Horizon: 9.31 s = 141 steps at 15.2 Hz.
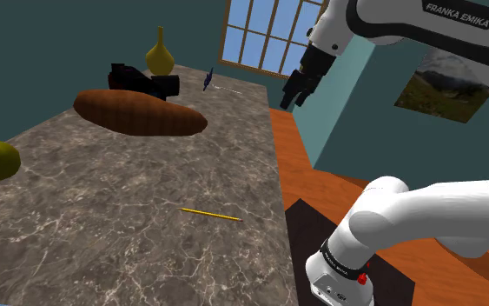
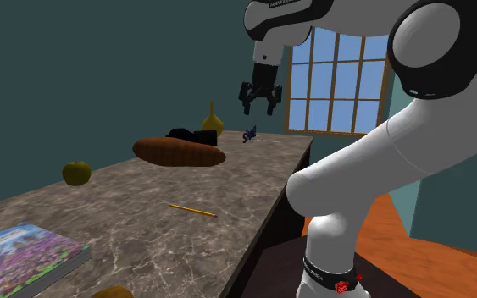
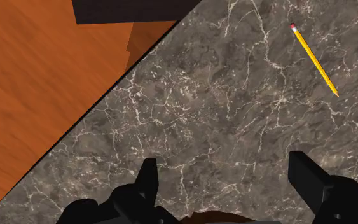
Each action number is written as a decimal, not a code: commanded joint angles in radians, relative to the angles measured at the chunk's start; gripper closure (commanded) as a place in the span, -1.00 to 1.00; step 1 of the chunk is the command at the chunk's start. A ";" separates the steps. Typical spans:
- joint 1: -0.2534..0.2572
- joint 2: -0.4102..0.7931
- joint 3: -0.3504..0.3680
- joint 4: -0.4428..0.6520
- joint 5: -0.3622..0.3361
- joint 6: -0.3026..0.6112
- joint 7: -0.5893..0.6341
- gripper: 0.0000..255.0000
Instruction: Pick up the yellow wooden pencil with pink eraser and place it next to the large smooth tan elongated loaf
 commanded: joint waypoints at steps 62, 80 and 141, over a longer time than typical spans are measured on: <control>0.264 0.864 0.429 0.117 -0.126 0.484 0.065 1.00; 0.260 0.756 0.422 0.255 -0.073 0.249 0.020 1.00; -0.071 1.269 0.104 1.084 -0.199 -0.035 -0.627 1.00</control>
